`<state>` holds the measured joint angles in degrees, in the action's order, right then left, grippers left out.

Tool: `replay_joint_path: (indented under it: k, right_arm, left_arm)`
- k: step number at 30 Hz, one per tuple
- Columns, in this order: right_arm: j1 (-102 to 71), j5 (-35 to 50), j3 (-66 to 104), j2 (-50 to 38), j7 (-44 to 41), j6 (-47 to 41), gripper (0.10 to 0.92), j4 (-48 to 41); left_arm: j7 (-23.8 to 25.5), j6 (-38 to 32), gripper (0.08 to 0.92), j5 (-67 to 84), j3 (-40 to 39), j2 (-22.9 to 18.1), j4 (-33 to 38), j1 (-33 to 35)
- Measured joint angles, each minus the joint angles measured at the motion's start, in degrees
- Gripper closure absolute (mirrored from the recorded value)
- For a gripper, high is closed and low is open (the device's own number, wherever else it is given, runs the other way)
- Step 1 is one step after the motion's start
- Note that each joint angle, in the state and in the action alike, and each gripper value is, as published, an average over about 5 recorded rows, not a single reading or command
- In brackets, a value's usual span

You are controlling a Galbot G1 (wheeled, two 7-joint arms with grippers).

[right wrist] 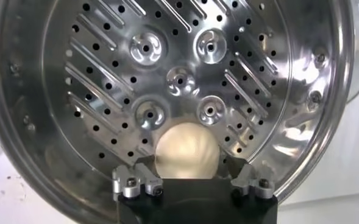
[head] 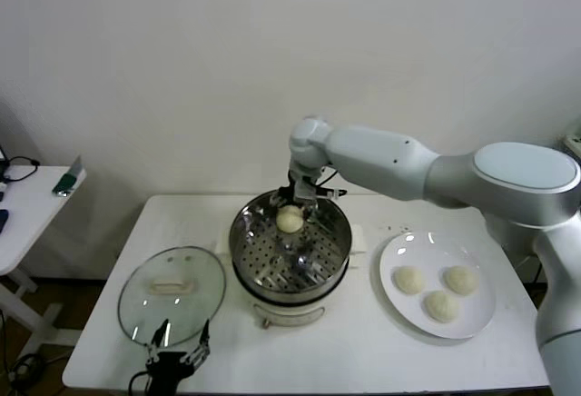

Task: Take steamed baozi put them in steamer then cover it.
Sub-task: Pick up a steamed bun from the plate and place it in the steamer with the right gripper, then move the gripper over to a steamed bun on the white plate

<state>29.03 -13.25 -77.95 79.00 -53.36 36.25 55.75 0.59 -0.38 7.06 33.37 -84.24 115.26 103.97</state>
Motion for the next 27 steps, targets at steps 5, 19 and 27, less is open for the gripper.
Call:
replay_joint_path:
  k: [5,19,27]
  right_arm:
    - [2.8,5.2,-0.8,-1.0,-1.3,0.3,0.203,0.9]
    - [20.7,34.8,-16.8,-16.1,-6.9,-17.2,0.203,9.2]
    - [21.1,41.6,-22.8,-29.3,-2.9,-33.8,0.203,17.6]
  left_arm:
    - [0.0,0.0,0.177,-0.4,-0.2,0.0,0.2,0.1]
    - [0.1,0.1,0.177,-1.0,-0.8,0.0,0.4,0.1]
    - [0.1,-0.1,0.177,-1.0,-0.6,0.0,0.1,-0.7]
